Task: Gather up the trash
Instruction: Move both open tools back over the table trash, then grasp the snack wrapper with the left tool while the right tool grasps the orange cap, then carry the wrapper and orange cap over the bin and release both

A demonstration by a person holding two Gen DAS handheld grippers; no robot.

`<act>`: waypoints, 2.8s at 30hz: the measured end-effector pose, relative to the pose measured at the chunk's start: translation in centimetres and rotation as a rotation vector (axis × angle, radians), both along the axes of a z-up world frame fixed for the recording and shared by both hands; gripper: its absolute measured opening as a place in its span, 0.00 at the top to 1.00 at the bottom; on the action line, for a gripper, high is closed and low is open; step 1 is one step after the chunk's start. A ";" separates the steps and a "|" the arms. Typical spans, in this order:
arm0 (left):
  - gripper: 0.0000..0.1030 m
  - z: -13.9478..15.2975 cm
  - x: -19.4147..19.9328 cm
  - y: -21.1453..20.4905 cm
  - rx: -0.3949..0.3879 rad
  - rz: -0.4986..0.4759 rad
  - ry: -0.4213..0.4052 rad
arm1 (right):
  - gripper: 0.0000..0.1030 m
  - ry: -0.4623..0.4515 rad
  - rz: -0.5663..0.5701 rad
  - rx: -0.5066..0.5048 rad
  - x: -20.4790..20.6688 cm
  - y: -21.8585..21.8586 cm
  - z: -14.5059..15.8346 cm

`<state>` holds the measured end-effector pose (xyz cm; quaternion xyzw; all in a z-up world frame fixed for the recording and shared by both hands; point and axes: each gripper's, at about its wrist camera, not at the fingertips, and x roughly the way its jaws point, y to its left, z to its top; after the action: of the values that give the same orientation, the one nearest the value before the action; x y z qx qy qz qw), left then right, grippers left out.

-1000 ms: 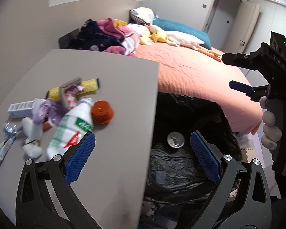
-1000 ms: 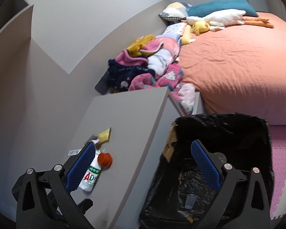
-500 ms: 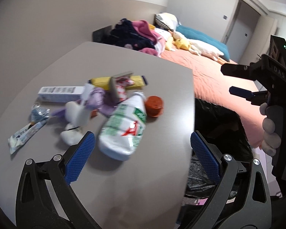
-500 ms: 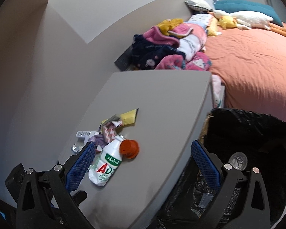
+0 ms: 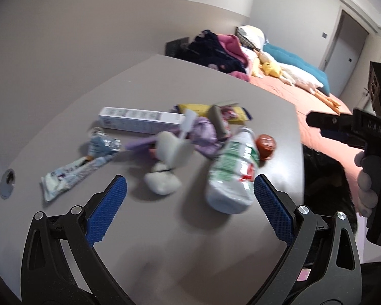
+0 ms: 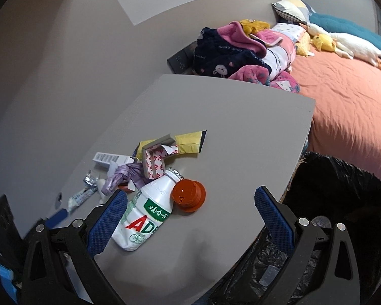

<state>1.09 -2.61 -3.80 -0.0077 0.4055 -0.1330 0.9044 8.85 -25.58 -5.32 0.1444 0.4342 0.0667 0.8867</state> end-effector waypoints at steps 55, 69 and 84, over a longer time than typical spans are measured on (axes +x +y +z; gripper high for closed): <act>0.78 -5.9 6.1 10.1 0.007 0.066 0.100 | 0.56 0.159 0.038 -0.059 5.1 3.4 -6.6; 0.78 -2.2 3.2 7.0 -0.055 0.051 0.047 | 0.56 0.076 0.073 -0.006 2.0 1.9 -3.0; 0.78 1.0 1.7 -2.2 -0.078 -0.105 0.001 | 0.56 -0.028 0.042 0.033 -2.6 -3.1 1.2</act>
<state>2.84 -4.78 -2.83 -0.0217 0.4001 -0.1960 0.8950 6.29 -28.71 -4.11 0.1489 0.4233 0.0944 0.8887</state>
